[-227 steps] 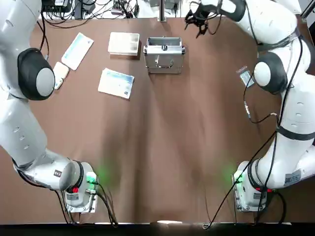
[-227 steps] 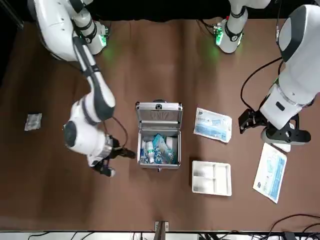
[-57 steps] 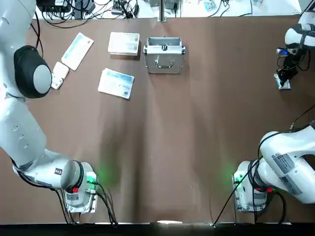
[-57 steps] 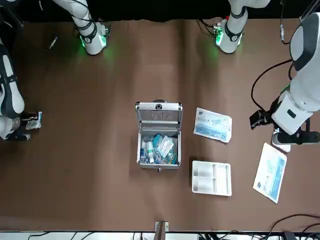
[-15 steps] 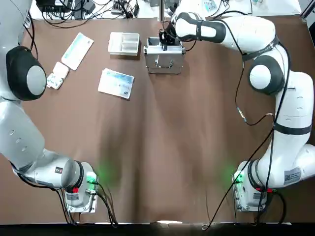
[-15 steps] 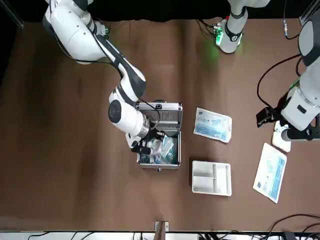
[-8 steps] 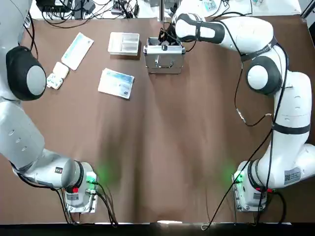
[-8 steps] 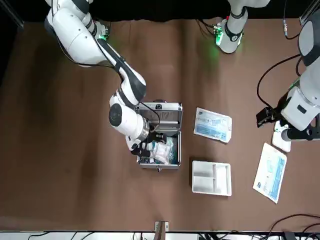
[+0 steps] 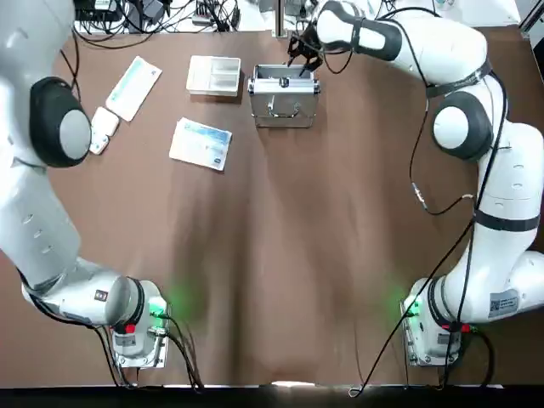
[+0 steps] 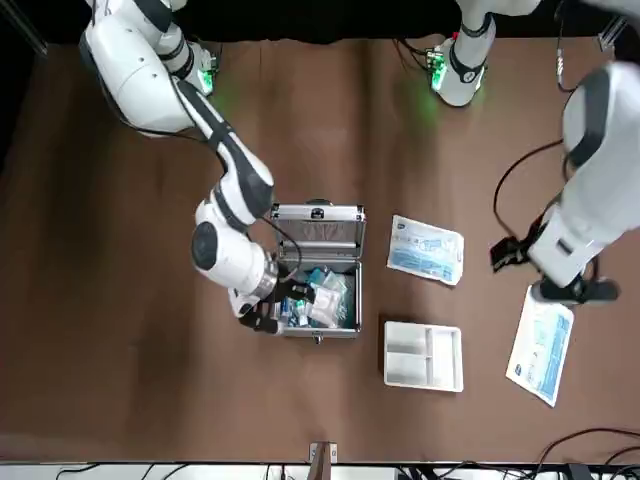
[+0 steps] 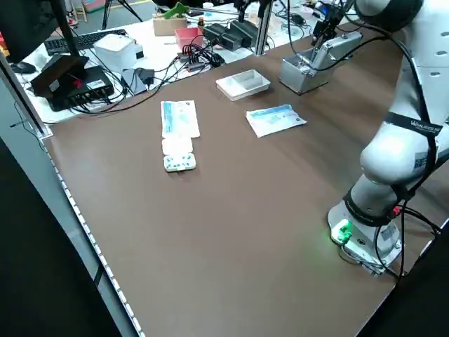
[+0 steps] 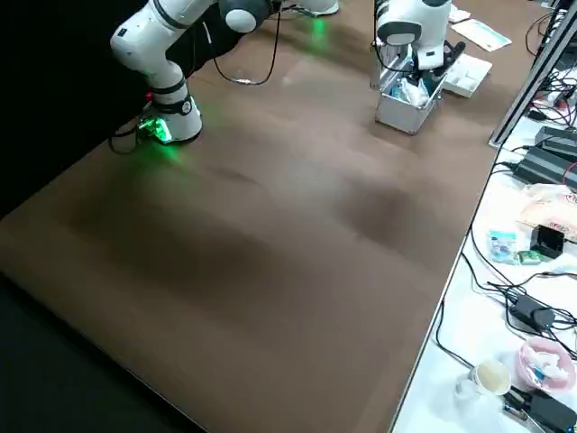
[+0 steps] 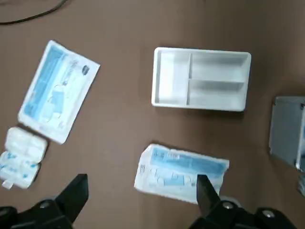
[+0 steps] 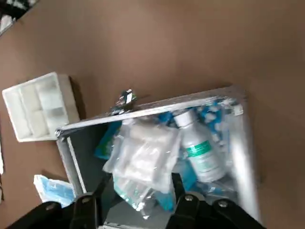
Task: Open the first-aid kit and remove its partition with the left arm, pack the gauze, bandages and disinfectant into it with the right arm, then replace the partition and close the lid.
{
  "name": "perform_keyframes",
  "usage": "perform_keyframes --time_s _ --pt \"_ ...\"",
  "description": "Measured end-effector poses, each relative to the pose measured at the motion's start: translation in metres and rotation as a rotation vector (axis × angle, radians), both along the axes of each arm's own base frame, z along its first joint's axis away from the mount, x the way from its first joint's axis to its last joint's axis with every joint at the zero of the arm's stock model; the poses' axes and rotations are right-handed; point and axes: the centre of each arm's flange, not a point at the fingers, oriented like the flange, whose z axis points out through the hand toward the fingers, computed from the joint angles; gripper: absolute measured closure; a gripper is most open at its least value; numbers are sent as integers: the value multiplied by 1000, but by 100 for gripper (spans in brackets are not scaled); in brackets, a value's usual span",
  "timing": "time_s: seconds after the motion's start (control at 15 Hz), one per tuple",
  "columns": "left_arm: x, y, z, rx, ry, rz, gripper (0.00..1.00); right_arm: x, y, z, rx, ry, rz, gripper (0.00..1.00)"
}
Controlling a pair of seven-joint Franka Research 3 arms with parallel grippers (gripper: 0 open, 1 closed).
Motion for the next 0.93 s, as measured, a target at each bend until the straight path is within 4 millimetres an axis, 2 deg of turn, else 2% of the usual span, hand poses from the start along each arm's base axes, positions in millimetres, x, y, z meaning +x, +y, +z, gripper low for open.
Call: perform_keyframes --time_s 0.13,0.2,0.27,0.4,0.6,0.73,0.93 --pt "19 -9 -37 -3 -16 -9 0 9 -23 1 -19 33 -12 42" --pt "36 -18 -74 -8 -42 -20 0 18 -55 5 -48 78 -16 42" --pt "43 -24 -93 -9 -49 -23 0 25 -76 12 -57 81 -11 42" --pt "52 -37 -133 -8 -47 -35 0 38 -127 45 -80 78 0 40" --pt "60 -59 -196 -5 -33 -61 0 43 -213 109 -126 83 -6 16" --pt "63 -74 -235 -8 -46 -73 0 39 -265 144 -151 79 -16 2" --pt "67 -81 -281 -11 -64 -76 0 34 -323 175 -198 60 -50 2"
